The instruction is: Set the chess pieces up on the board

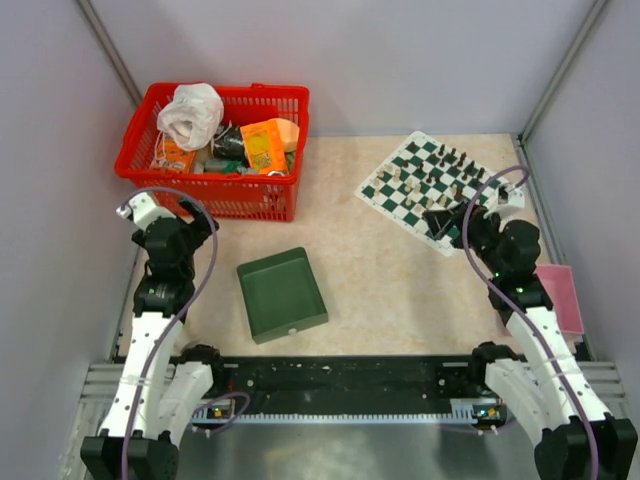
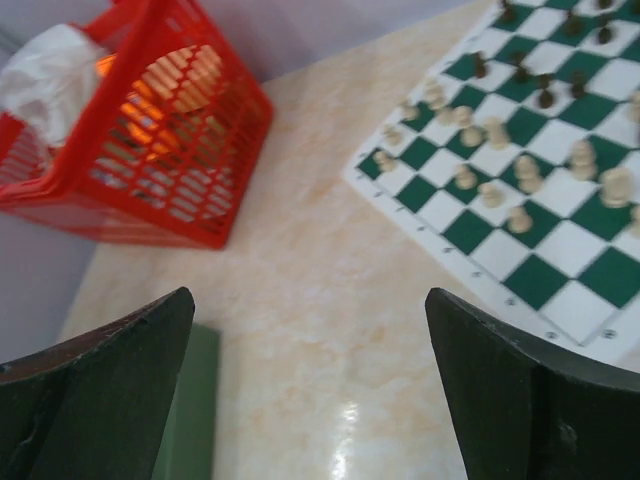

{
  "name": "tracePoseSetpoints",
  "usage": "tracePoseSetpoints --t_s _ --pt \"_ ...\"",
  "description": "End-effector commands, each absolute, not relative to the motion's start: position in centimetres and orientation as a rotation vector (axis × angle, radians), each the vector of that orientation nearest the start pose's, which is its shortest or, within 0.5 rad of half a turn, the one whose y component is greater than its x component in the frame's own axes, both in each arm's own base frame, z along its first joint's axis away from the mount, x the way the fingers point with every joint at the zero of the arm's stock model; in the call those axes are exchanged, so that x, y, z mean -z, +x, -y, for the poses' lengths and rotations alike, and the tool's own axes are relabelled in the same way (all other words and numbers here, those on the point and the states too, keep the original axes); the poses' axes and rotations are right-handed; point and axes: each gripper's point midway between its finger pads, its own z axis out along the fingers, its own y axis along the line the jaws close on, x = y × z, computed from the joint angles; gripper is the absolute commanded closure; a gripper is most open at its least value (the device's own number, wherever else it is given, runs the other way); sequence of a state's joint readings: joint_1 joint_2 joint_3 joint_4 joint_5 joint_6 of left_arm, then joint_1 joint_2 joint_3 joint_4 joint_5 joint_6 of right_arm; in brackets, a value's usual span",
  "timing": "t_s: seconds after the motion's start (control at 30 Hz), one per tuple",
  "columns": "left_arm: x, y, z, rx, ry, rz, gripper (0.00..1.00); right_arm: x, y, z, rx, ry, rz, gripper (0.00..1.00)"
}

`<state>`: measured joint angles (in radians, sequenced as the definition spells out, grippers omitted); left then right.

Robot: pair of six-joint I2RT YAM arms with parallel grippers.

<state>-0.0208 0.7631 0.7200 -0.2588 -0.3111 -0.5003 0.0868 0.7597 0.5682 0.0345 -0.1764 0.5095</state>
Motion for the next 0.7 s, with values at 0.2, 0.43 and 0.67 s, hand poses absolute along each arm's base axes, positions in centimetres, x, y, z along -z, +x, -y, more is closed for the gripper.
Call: tracePoseSetpoints --t_s 0.2,0.43,0.67 --pt "-23.5 27.6 -5.0 -0.034 -0.922 -1.795 0.01 -21.6 26.4 -20.4 -0.846 -0.238 -2.035 0.01" --pt "-22.3 27.4 -0.5 0.168 -0.706 -1.998 0.01 -16.5 21.6 -26.4 -0.907 -0.426 -2.246 0.01" --pt "-21.1 24.7 1.6 0.289 -0.596 -2.017 0.01 -13.0 15.8 -31.3 -0.971 -0.501 -2.381 0.01"
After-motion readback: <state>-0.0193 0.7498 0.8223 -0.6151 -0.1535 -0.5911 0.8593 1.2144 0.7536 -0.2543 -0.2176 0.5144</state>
